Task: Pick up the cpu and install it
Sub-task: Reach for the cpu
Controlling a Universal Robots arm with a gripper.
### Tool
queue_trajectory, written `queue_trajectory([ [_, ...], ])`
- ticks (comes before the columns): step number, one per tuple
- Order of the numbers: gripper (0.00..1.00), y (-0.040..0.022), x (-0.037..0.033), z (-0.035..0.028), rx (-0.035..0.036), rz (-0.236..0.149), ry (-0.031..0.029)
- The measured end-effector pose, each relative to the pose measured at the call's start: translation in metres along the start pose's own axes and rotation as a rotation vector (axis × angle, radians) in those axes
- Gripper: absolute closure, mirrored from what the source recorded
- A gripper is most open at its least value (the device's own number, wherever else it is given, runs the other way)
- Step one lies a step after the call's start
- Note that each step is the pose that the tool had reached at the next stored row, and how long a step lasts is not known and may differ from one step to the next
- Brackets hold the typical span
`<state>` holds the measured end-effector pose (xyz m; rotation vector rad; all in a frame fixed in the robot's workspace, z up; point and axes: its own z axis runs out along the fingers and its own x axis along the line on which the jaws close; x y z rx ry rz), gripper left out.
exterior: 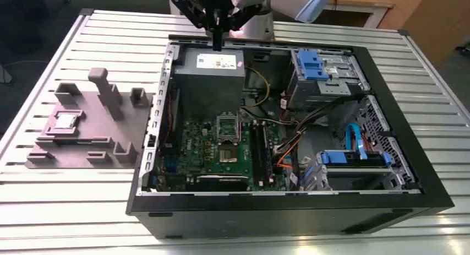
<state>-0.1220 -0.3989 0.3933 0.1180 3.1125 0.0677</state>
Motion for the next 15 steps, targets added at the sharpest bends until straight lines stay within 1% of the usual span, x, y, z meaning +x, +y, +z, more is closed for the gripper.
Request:
queue_trajectory([
  [6, 0.90, 0.0000, 0.0005, -0.0001, 0.0001, 0.000, 0.0001],
  [15, 0.90, -0.0003, 0.0034, -0.0001, 0.0000, 0.000, 0.0000],
])
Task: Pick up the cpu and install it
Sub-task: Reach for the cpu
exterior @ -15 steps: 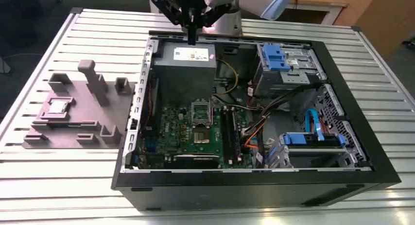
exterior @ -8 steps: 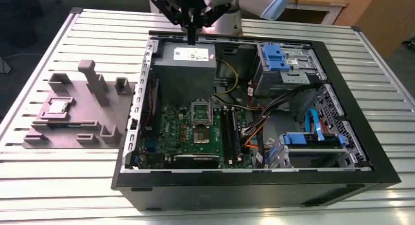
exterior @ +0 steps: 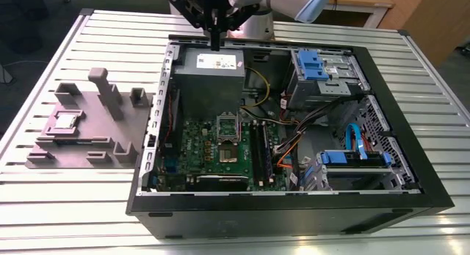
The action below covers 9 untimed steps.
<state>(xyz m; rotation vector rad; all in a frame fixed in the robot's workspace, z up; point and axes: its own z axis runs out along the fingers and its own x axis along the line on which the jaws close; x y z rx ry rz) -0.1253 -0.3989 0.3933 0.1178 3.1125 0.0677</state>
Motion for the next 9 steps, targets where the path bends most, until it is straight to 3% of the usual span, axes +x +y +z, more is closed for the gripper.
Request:
queue_trajectory([
  [9, 0.90, -0.0001, 0.0018, -0.0001, 0.0000, 0.000, 0.0000],
])
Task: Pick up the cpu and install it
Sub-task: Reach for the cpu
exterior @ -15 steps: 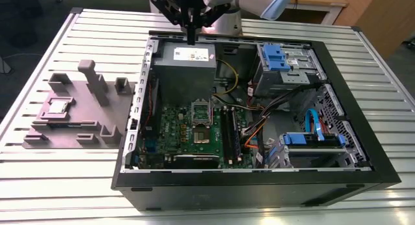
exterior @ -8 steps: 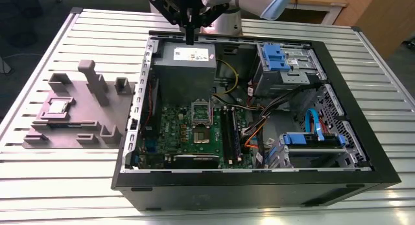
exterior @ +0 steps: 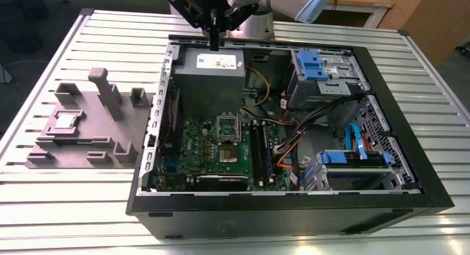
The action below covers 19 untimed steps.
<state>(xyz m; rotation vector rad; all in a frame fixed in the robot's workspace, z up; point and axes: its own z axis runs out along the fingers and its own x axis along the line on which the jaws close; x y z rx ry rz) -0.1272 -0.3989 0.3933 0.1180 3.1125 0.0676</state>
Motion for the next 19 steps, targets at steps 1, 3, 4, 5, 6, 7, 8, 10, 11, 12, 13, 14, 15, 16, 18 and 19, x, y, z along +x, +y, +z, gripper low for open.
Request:
queue_trajectory([
  [1, 0.90, 0.0000, 0.0003, 0.0000, 0.0000, 0.000, 0.0000],
  [3, 0.90, -0.0001, 0.0009, 0.0000, 0.0000, 0.000, 0.0000],
  [4, 0.90, -0.0001, 0.0014, 0.0000, 0.0000, 0.000, 0.0000],
  [5, 0.90, -0.0001, 0.0017, 0.0000, 0.0000, 0.000, 0.0000],
  [6, 0.90, -0.0001, 0.0020, 0.0000, 0.0000, 0.000, 0.0000],
  [7, 0.90, -0.0002, 0.0024, -0.0001, 0.0000, 0.000, 0.0000],
  [8, 0.90, -0.0002, 0.0027, -0.0001, 0.0001, 0.000, 0.0000],
  [10, 0.90, -0.0002, 0.0034, -0.0001, 0.0000, 0.000, 0.0000],
  [11, 0.90, -0.0003, 0.0040, -0.0001, 0.0000, 0.000, 0.0000],
  [12, 0.90, -0.0003, 0.0041, -0.0001, 0.0000, 0.000, 0.0000],
  [13, 0.90, -0.0003, 0.0043, -0.0001, 0.0000, 0.000, 0.0000],
  [14, 0.90, -0.0003, 0.0045, -0.0001, 0.0000, 0.000, 0.0000],
  [15, 0.90, -0.0004, 0.0047, -0.0001, -0.0001, 0.000, 0.0000],
  [16, 0.90, -0.0004, 0.0055, -0.0001, 0.0000, 0.000, 0.0000],
  [18, 0.90, -0.0005, 0.0060, -0.0001, 0.0000, 0.000, 0.0000],
  [19, 0.90, -0.0005, 0.0060, -0.0001, 0.0001, 0.000, 0.0000],
])
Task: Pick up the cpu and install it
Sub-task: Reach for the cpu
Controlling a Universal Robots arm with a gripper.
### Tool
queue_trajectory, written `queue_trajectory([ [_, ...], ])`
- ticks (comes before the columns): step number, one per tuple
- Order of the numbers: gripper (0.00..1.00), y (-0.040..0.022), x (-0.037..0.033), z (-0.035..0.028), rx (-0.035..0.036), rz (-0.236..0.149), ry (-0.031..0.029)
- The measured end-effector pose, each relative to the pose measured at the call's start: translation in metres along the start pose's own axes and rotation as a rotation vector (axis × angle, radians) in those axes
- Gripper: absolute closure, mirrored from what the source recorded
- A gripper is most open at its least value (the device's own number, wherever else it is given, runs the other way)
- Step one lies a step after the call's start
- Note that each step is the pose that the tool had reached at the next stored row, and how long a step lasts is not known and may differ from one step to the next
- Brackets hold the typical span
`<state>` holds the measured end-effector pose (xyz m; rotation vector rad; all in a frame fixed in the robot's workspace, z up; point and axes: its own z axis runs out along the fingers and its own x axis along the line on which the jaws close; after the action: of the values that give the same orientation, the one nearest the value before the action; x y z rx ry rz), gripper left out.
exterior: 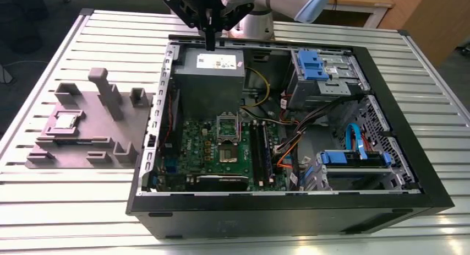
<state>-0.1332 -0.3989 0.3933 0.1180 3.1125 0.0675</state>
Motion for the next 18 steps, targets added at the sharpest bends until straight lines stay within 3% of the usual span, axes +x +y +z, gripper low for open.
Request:
queue_trajectory([
  [18, 0.90, -0.0001, 0.0010, 0.0000, -0.0001, 0.000, 0.0000],
])
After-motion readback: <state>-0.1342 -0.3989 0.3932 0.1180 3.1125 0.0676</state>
